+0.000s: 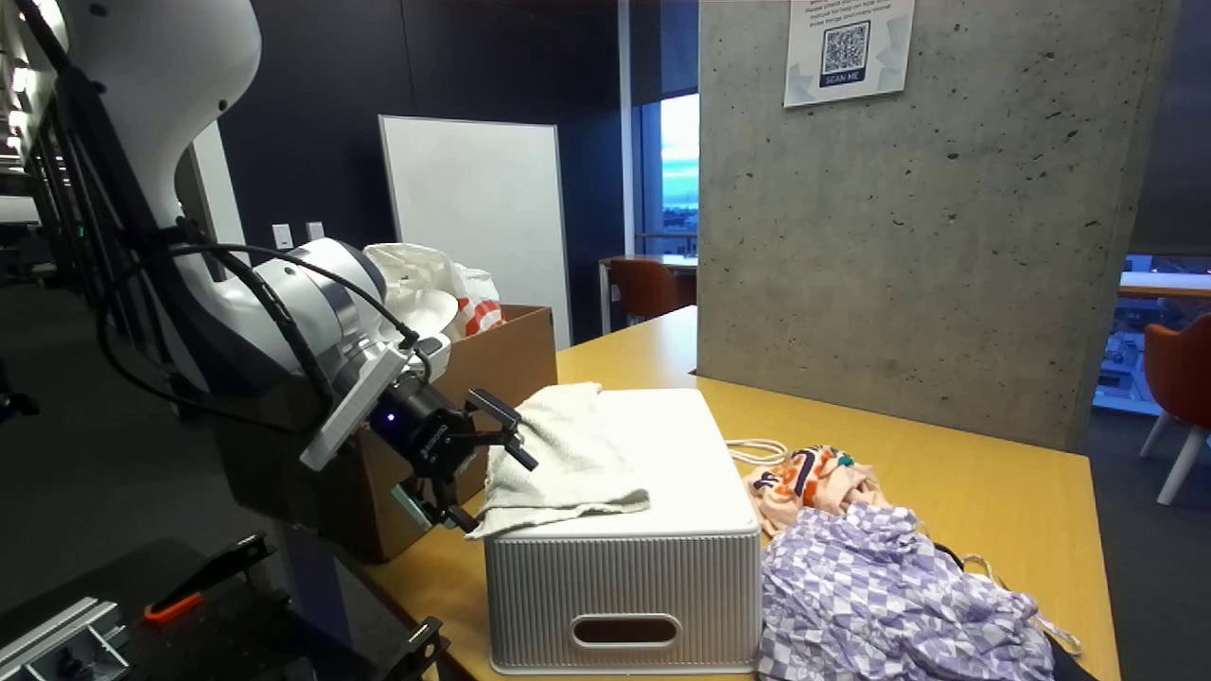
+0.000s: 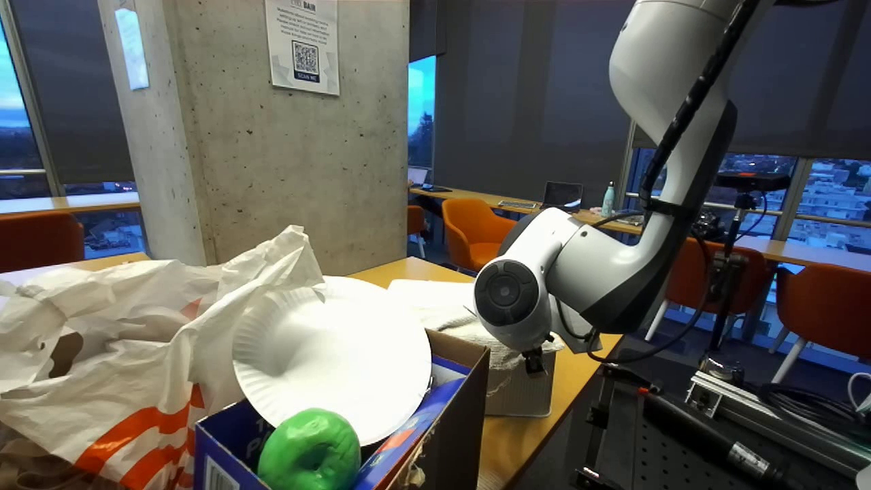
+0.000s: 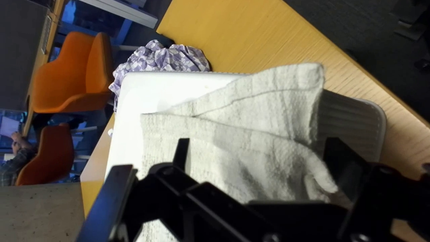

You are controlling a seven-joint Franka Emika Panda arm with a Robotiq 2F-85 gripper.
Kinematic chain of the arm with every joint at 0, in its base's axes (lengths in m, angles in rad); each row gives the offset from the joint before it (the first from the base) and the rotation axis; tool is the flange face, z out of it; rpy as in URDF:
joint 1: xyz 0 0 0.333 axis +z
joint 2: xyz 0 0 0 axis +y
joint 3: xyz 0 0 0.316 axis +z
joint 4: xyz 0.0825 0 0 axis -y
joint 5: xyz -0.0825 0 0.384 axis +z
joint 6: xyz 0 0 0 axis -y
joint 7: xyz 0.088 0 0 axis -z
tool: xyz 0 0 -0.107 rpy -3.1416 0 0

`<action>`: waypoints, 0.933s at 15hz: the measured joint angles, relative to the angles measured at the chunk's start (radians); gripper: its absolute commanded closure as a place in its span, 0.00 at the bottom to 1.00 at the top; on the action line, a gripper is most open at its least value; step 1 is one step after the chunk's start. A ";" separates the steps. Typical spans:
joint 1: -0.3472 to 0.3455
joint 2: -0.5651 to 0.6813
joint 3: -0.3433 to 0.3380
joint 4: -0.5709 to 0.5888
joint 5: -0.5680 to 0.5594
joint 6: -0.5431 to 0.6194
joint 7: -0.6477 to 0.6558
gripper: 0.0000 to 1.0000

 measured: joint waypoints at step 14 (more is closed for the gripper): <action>0.004 -0.005 0.023 0.021 -0.036 -0.031 0.043 0.00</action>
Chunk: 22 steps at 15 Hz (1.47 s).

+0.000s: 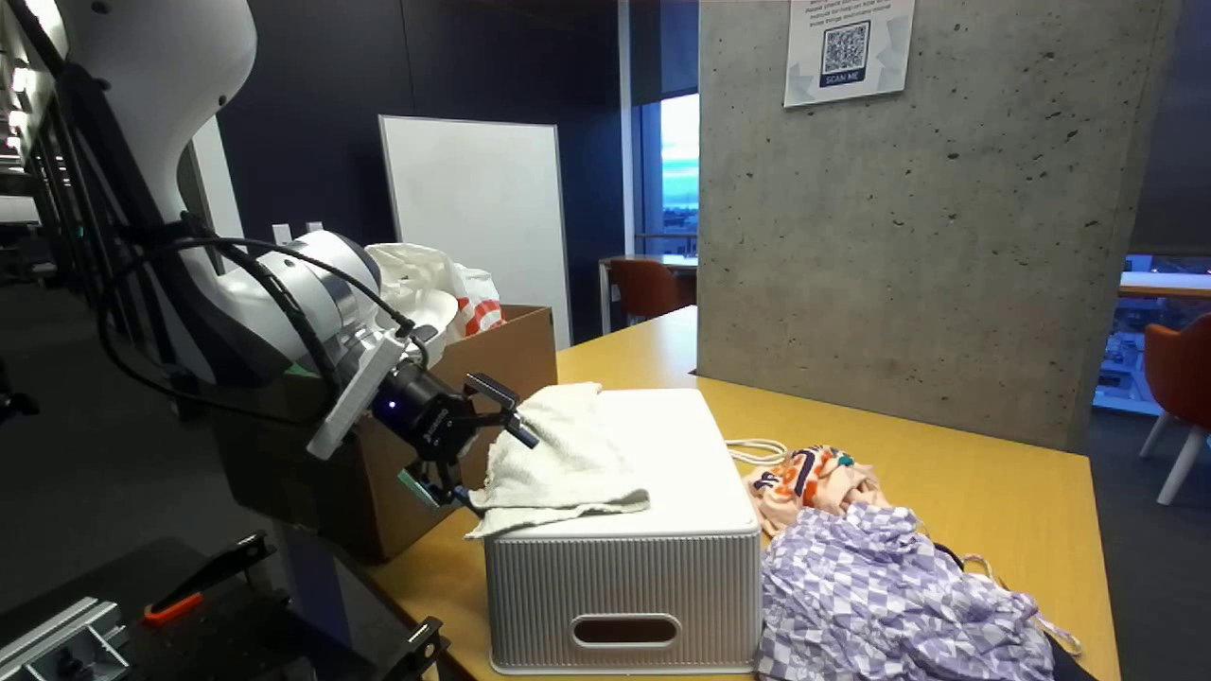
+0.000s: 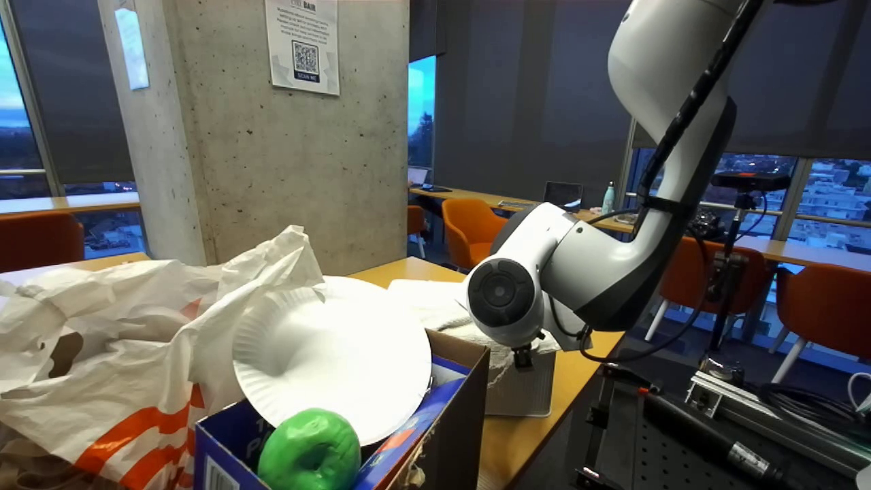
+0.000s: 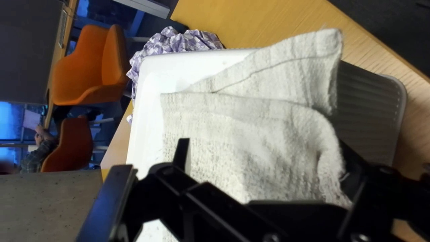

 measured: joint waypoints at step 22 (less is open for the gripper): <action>0.000 -0.070 0.026 -0.055 -0.001 -0.045 0.000 0.40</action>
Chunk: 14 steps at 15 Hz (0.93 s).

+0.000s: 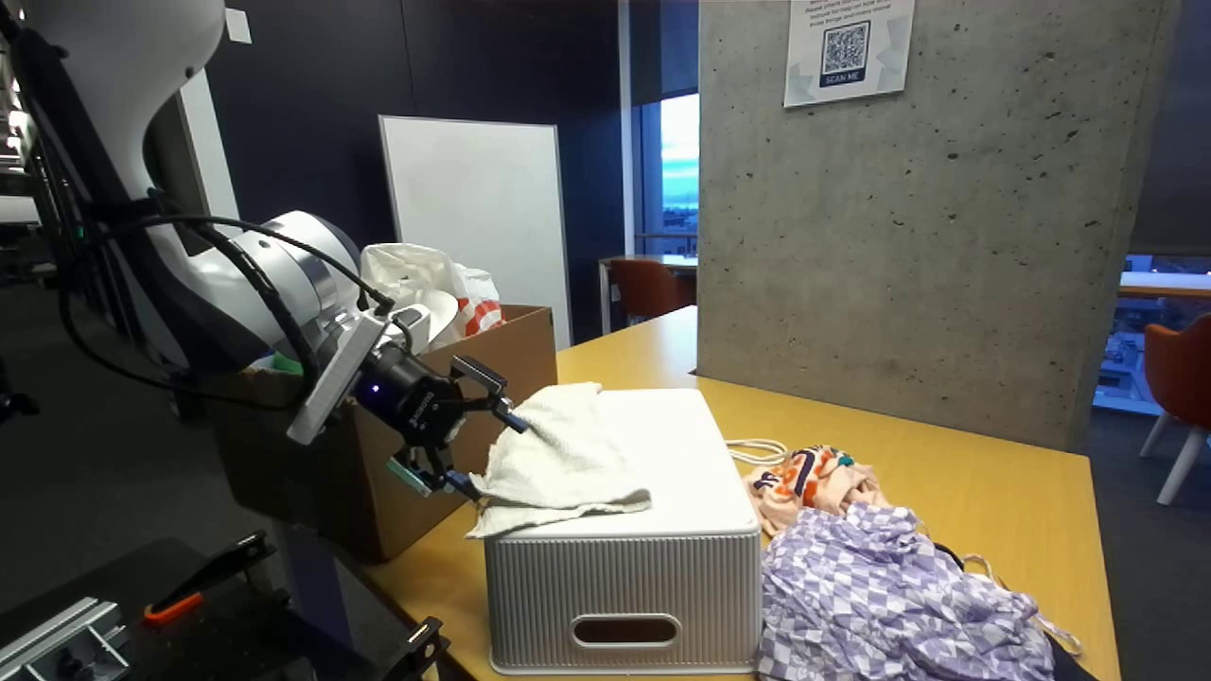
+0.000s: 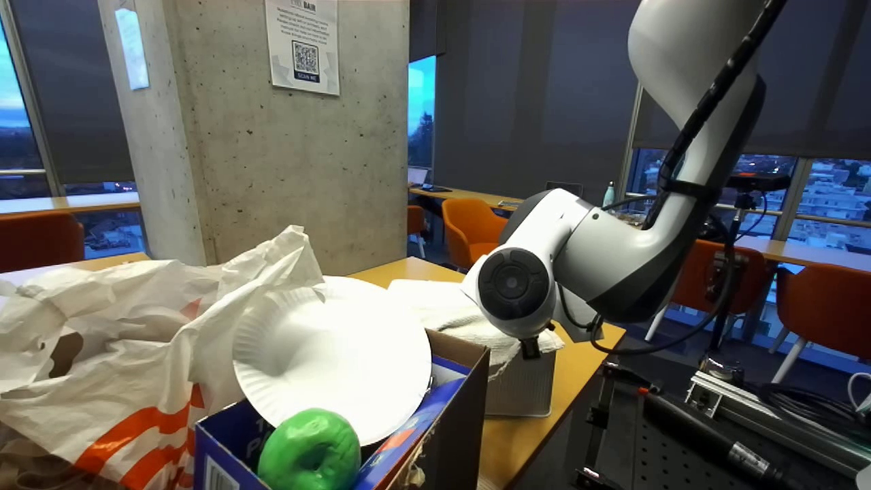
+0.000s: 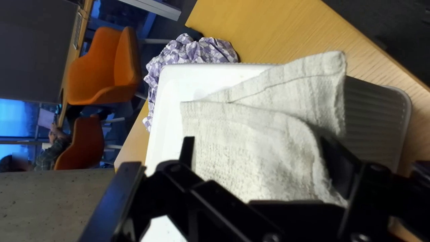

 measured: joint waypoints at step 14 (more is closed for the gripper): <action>-0.005 -0.003 0.000 -0.011 0.000 0.005 0.000 0.99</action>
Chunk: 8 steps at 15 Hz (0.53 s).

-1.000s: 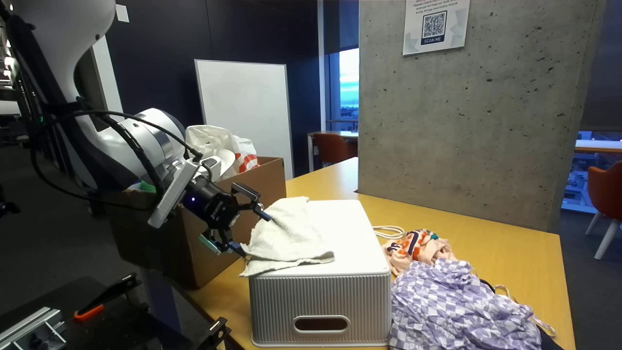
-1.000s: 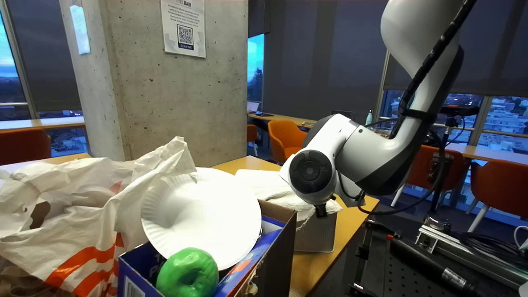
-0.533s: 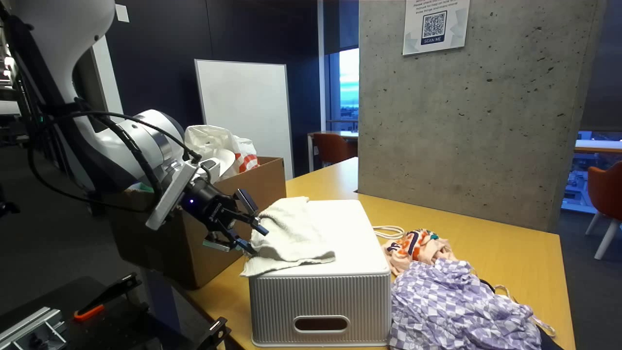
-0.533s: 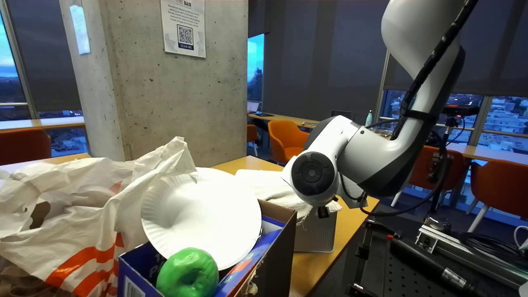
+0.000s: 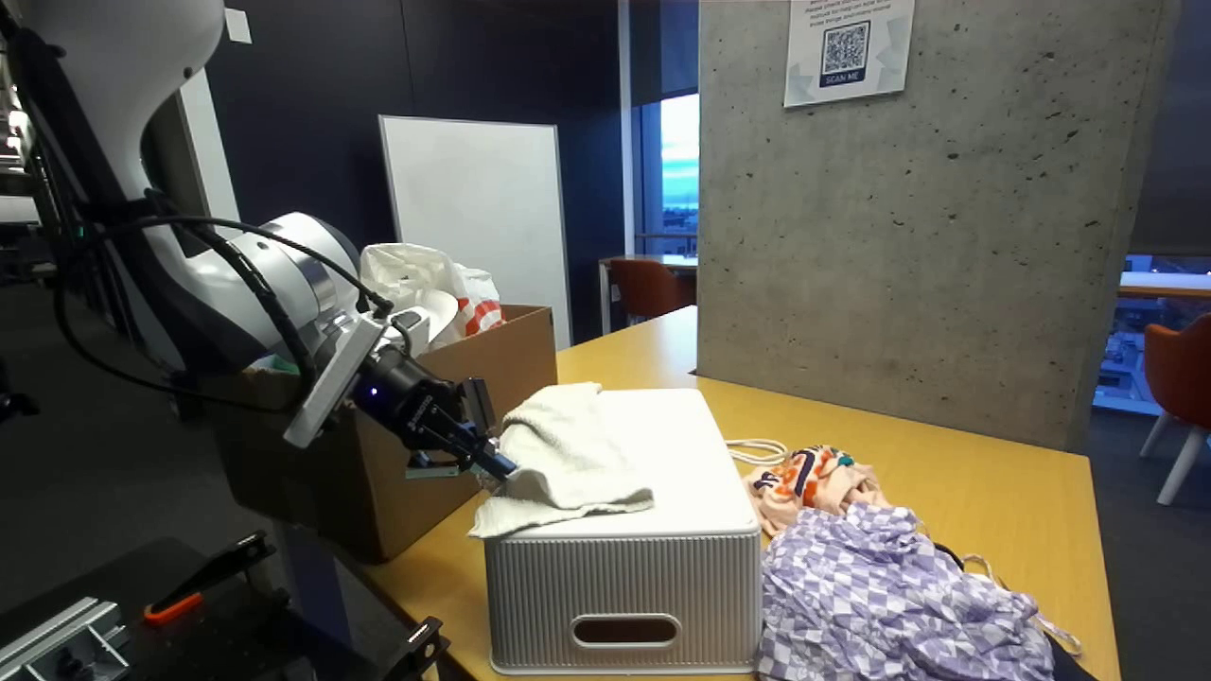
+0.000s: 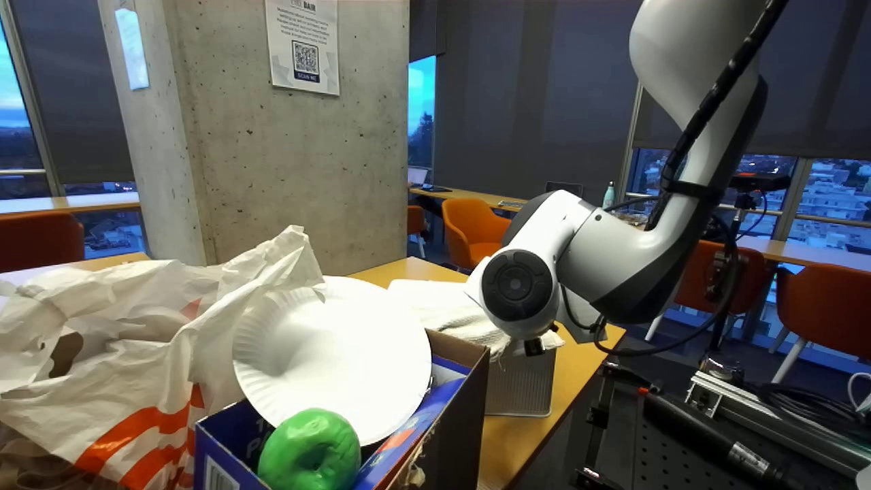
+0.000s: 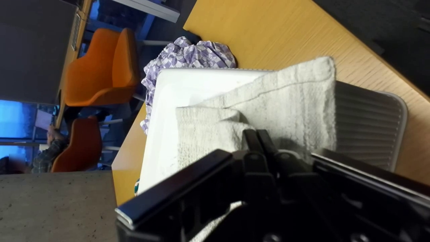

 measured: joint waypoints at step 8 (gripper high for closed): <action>-0.111 -0.162 -0.030 -0.044 0.003 0.100 -0.001 0.99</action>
